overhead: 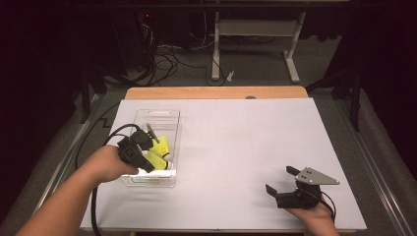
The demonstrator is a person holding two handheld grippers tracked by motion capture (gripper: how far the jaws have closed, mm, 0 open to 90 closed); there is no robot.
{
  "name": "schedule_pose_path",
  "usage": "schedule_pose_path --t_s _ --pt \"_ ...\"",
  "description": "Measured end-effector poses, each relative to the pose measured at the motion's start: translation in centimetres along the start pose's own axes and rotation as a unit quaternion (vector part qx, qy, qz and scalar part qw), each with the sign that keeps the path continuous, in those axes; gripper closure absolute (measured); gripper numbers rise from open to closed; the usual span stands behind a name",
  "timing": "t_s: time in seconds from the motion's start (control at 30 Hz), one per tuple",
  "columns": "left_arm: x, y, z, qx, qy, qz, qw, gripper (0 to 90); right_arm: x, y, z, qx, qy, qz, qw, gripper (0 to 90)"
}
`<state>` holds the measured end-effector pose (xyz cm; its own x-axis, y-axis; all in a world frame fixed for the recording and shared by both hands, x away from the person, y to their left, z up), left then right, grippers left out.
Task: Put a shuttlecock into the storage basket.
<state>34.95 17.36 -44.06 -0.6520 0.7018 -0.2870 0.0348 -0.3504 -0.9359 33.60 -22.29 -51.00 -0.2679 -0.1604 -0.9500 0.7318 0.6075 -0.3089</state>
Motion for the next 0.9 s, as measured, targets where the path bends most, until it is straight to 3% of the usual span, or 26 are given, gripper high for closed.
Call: schedule_pose_path --t_s 0.67,0.9 --pt "0.4 1.5 -0.4 0.005 0.002 -0.002 1.0000 89.8 0.0 0.0 0.0 0.000 0.000 -0.001 1.0000 0.4" --pt "1.0 2.4 -0.8 0.007 -0.007 -0.007 0.9999 89.8 0.0 0.0 0.0 0.000 -0.001 -0.001 1.0000 0.4"
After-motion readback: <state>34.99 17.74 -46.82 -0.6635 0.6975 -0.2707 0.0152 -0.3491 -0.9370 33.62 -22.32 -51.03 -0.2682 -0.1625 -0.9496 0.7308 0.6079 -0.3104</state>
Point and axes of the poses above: each handheld gripper's, and its own axes: y roughly forward along the jaws, x roughly out of its underside, z roughly to its right, the point moved 9 cm from there along y, roughly forward along the jaws, and after that the axes turned 11 degrees about z, right-handed, at the moved point
